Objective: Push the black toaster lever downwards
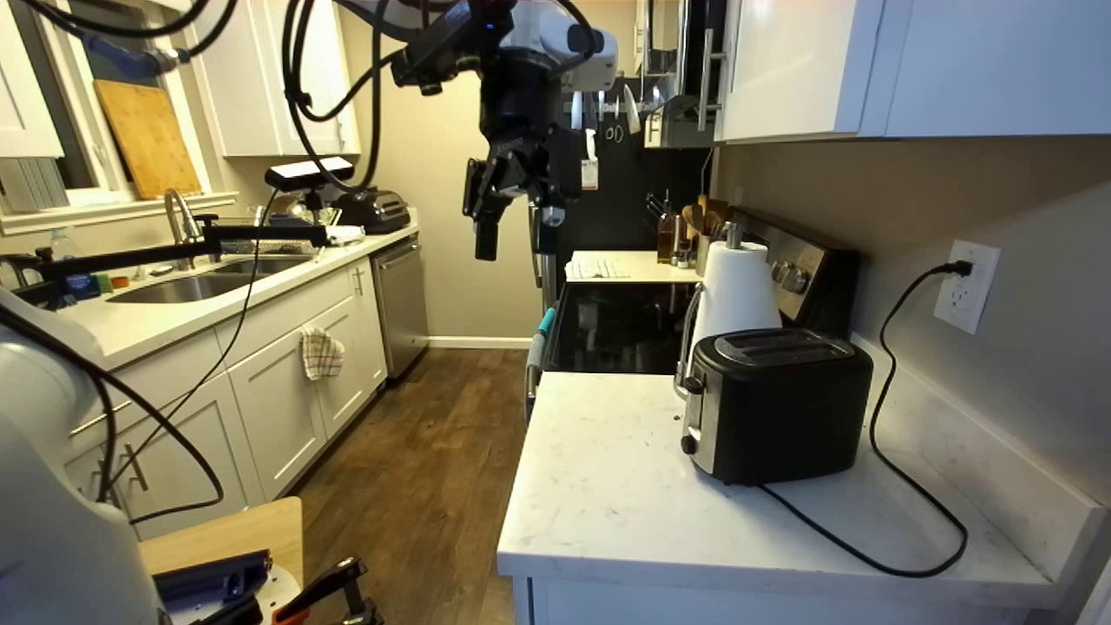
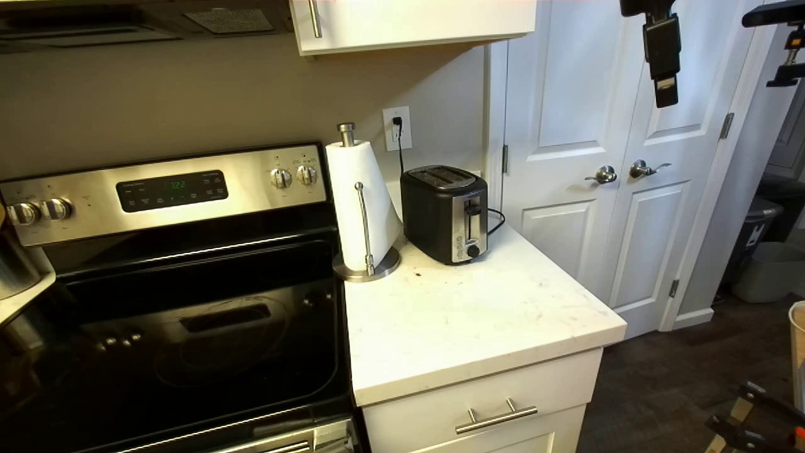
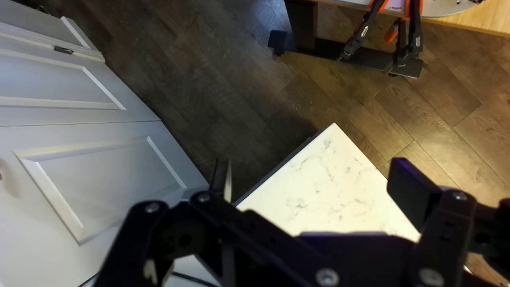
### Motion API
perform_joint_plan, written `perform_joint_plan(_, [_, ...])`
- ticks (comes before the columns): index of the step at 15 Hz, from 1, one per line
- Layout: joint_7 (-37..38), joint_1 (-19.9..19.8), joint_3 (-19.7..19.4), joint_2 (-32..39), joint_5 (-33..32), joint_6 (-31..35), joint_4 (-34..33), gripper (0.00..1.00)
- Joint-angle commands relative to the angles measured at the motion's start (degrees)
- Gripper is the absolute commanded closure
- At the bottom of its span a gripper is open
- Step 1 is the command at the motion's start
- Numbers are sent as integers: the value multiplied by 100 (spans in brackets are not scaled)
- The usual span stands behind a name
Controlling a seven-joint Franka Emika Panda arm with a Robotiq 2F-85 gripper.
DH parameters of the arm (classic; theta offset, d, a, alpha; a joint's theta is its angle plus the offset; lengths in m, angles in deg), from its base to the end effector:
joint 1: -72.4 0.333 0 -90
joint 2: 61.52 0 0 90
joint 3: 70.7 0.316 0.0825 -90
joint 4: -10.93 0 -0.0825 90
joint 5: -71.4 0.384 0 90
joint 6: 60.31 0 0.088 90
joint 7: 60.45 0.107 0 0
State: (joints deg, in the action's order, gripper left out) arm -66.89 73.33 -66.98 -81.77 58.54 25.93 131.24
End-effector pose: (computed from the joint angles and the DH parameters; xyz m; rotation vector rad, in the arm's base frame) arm 0.4214 0.0123 0.5503 2.8632 0.2864 -0.3566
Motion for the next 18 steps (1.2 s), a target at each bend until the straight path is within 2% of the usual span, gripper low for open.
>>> perform_joint_plan(1, [21,82,-66,8,-17,-22,-18,0])
perform_joint_plan(4, [28,88,-85,0,77,8,-5,0])
perform_joint_plan(9, [410,68,-132,-141,293,1033,272,0])
perform_joint_plan(10, [324,8,-181,-341,244,664,109,0])
perform_joint_plan(12, [402,11,-218,-210,329,866,35,0])
perform_joint_plan(13, [445,26,-232,-102,411,965,-58,25])
perform_joint_plan(14, [459,29,-252,-70,472,1056,-90,26])
perform_joint_plan(18, [500,30,-307,210,798,1889,-85,53])
